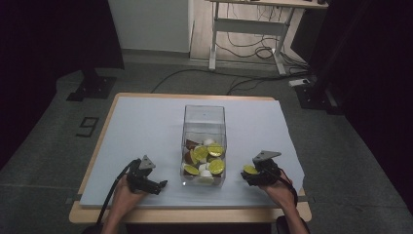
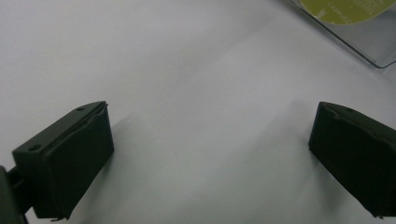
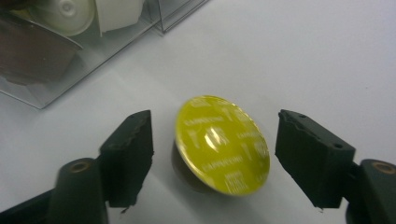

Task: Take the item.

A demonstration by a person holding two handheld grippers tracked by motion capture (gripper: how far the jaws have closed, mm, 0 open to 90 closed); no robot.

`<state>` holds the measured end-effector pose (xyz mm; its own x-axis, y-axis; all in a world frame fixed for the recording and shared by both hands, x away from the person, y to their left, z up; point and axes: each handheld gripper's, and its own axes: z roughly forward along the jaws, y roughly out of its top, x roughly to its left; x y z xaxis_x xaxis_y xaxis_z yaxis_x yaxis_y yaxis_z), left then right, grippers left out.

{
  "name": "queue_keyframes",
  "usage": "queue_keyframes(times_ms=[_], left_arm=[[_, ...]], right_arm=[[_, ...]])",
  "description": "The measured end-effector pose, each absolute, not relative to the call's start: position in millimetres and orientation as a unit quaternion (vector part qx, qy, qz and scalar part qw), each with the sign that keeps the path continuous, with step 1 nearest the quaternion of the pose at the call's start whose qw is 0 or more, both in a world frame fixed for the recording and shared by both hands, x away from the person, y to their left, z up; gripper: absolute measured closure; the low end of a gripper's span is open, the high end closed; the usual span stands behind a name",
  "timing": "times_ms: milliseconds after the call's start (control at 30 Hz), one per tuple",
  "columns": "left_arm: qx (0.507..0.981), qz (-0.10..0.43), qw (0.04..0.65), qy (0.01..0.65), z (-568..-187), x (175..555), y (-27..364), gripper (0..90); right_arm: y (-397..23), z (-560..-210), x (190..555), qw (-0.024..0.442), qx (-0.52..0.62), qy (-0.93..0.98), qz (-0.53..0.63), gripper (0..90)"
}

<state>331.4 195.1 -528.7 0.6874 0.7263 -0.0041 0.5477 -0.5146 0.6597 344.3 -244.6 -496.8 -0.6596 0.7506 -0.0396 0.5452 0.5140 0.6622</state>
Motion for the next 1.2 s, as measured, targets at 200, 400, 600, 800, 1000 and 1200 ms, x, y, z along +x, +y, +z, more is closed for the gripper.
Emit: queue_keyframes(times_ms=[200, 400, 600, 800, 1000, 1200], left_arm=[[0.860, 0.138, 0.324, 0.370, -529, 331, 195, 0.0], [0.859, 0.139, 0.323, 0.371, -529, 331, 195, 0.0], [0.859, 0.139, 0.323, 0.372, -528, 331, 195, 0.0], [0.859, 0.141, 0.323, 0.371, -528, 330, 195, 0.0], [0.859, 0.140, 0.323, 0.372, -529, 330, 195, 0.0], [0.859, 0.141, 0.323, 0.372, -528, 330, 195, 0.0]], right_arm=[[-249, -492, 340, 0.164, 0.386, 0.851, 0.316, 17.1], [-258, -490, 336, 0.159, 0.398, 0.843, 0.326, 13.9], [-265, -494, 331, 0.156, 0.404, 0.841, 0.325, 13.2], [-273, -504, 329, 0.154, 0.429, 0.830, 0.320, 4.5], [-280, -518, 331, 0.131, 0.451, 0.823, 0.319, 0.0], [-280, -526, 332, 0.131, 0.445, 0.827, 0.318, 0.0]])
